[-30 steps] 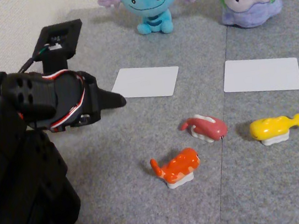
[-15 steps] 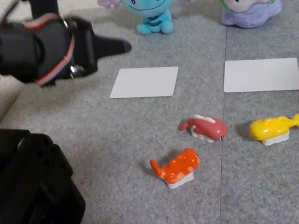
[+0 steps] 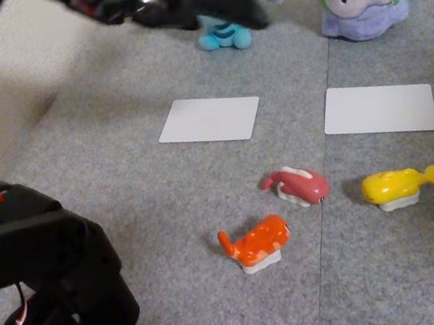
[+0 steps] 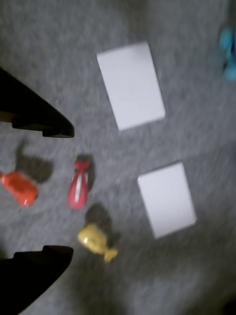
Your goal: Wooper wants to eat egg sudhi, and Goomy wants to eat shrimp sushi
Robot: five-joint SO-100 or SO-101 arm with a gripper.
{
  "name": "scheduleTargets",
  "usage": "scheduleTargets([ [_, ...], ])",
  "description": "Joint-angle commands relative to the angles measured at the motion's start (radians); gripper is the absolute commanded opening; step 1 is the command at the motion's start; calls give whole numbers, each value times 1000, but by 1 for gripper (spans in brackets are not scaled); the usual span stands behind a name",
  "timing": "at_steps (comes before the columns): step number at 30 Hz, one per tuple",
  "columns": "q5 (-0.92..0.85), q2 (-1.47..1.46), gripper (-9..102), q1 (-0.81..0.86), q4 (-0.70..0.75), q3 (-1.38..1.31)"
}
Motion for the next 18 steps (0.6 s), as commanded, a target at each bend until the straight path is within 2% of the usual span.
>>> scheduleTargets([
  [1,-34,-109,27,80,15,-130],
  [9,-95,-410,27,262,63,-268],
  [18,-115,-675,27,356,5,-281],
])
